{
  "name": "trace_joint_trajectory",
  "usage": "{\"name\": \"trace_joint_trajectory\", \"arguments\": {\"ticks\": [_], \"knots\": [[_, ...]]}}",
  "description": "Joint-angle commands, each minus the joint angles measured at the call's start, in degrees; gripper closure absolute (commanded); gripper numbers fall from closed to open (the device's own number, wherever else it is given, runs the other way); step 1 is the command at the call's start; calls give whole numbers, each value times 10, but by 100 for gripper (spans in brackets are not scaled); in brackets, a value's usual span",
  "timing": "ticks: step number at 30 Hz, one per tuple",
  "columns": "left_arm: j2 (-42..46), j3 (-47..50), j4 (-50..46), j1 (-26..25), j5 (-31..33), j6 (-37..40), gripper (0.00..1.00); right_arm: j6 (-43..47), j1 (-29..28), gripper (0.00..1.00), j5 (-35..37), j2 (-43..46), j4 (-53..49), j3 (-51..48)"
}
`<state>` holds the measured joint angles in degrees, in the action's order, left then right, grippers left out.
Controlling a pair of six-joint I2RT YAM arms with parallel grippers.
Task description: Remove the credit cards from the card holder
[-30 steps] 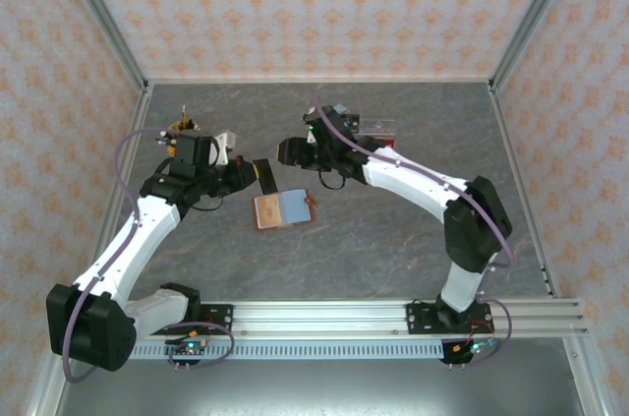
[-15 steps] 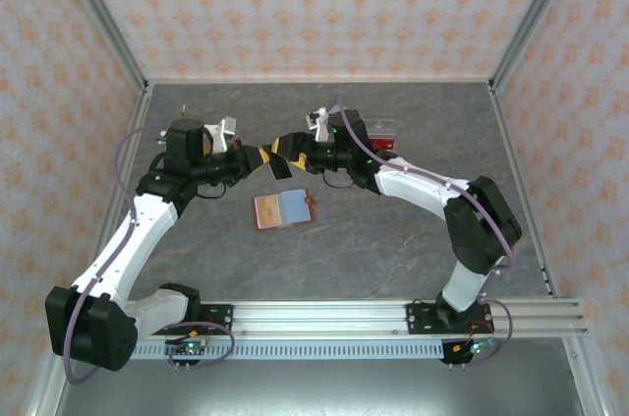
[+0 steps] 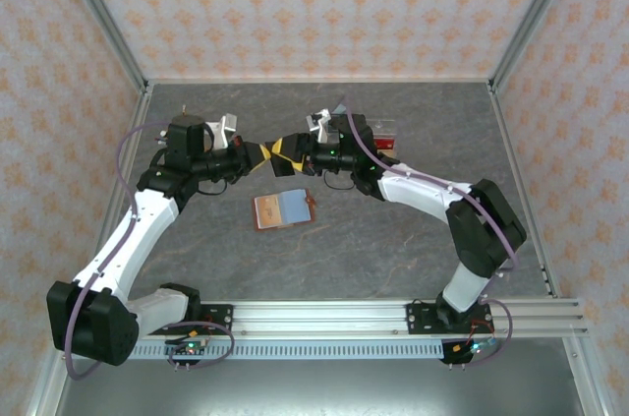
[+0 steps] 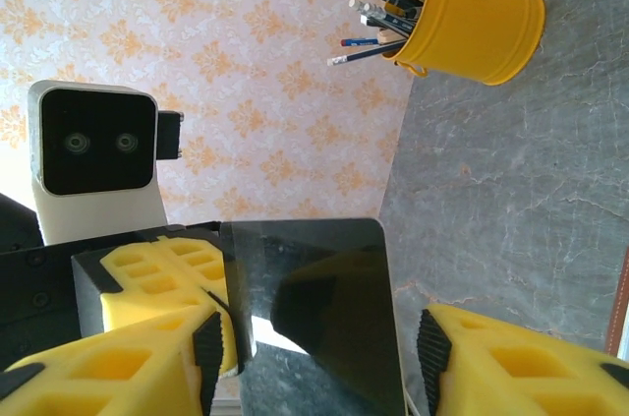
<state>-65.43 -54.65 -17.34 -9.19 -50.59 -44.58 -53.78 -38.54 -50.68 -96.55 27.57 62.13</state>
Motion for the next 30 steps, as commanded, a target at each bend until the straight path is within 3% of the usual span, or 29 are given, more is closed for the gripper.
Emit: {"name": "trace_joint_trajectory", "arguments": {"ticks": [1, 7, 12, 15, 22, 26, 30], "knots": [[-3, -13, -4, 8, -3, 5, 100, -15, -2, 48, -12, 25, 45, -10], [-7, -15, -13, 9, 0, 11, 100, 5, -2, 68, -5, 29, 12, -5], [-11, -33, -68, 12, 22, 34, 100, 63, -2, 92, 12, 37, -62, 15], [-21, -67, -161, 18, 68, 82, 79, 146, -1, 100, 63, 52, -160, 37], [-20, -101, -270, 37, 198, 158, 34, 384, 1, 100, 273, 77, -422, 116], [-11, -96, -293, 37, 269, 187, 15, 508, 4, 100, 419, 82, -495, 148], [1, -92, -305, 38, 305, 203, 1, 612, 28, 100, 460, 78, -531, 177]]}}
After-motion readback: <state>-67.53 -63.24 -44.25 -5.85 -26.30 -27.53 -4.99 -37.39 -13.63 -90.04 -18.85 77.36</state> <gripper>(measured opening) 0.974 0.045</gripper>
